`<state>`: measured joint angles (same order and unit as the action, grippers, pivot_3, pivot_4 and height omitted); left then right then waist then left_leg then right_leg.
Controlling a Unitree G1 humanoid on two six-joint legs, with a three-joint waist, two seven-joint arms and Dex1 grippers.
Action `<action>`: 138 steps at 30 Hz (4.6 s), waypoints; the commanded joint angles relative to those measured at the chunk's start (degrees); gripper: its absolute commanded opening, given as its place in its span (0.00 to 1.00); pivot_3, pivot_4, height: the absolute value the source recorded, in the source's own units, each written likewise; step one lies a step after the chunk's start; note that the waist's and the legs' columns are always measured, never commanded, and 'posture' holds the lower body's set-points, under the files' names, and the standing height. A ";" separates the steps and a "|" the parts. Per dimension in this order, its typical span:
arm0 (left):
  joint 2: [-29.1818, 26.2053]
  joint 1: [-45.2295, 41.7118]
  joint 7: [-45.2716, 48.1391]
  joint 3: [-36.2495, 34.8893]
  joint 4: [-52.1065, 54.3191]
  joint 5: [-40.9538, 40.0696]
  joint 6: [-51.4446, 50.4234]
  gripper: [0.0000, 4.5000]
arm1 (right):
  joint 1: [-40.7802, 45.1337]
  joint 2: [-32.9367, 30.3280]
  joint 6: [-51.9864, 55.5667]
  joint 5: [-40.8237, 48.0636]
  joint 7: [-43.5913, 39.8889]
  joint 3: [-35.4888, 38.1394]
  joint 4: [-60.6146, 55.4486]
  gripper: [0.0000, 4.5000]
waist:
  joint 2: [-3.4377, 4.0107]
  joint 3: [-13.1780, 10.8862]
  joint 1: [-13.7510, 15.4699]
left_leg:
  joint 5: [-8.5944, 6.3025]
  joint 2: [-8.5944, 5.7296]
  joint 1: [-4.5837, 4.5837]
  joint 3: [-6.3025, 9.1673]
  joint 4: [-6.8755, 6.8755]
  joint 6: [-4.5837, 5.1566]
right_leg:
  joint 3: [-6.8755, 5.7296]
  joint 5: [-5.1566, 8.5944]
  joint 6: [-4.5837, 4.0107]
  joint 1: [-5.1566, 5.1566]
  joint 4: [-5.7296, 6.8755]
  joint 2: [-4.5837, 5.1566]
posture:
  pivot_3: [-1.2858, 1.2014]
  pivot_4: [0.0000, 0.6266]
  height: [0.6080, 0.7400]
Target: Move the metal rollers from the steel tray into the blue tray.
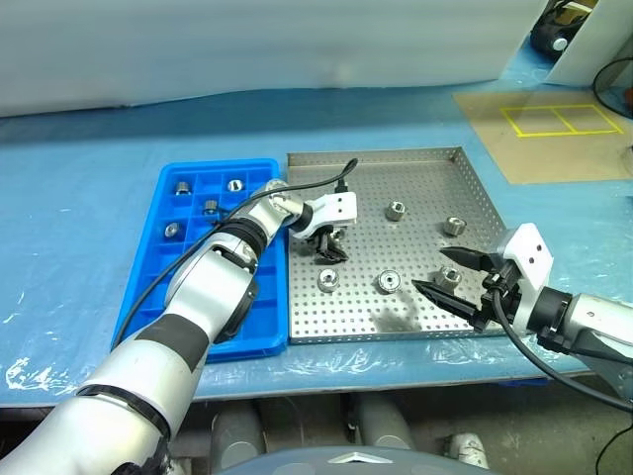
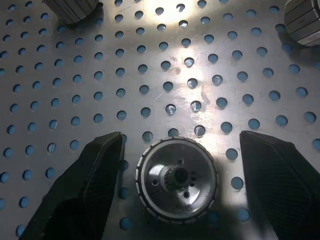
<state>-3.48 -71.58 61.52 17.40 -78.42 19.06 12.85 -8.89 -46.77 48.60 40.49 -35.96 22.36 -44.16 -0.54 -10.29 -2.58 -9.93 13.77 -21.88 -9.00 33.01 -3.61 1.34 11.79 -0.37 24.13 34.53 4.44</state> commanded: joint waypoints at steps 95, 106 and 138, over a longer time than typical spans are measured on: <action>-34.27 7.05 22.71 -13.08 37.49 -31.13 -23.25 0.82 | 42.09 11.50 -24.85 -22.27 -26.84 -29.11 40.57 0.90 | -0.03 -0.09 9.80 | 0.72 0.11 -0.28 0.29 -0.40 -1.22 | -0.31 0.24 -0.17 0.78 1.18 -0.05 | 0.47 0.24 1.00; -14.42 -2.59 30.98 -3.33 15.75 -24.55 -8.40 0.82 | 27.20 3.21 -15.16 -17.95 -18.74 -15.94 23.86 0.90 | -0.05 -0.08 5.81 | 0.55 0.03 -0.22 0.26 -0.34 -0.92 | 0.08 0.06 0.15 0.68 1.06 -0.22 | 0.36 0.24 1.00; -7.07 6.95 30.98 16.18 12.52 -18.05 3.90 0.82 | 11.61 1.30 -7.34 -11.10 -7.78 -9.12 7.73 0.90 | 0.02 -0.03 1.32 | 0.03 0.00 0.33 -0.29 -0.04 -0.06 | 0.43 0.06 0.14 0.04 0.35 -0.12 | 0.30 0.24 1.00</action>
<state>-9.87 -65.44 92.22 32.91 -65.62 -0.71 15.75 2.40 -44.80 41.90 29.09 -44.08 12.64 -35.01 -0.52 -10.32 -1.26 -9.89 13.78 -21.53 -9.31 32.95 -3.67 1.79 11.84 -0.22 24.16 34.88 4.31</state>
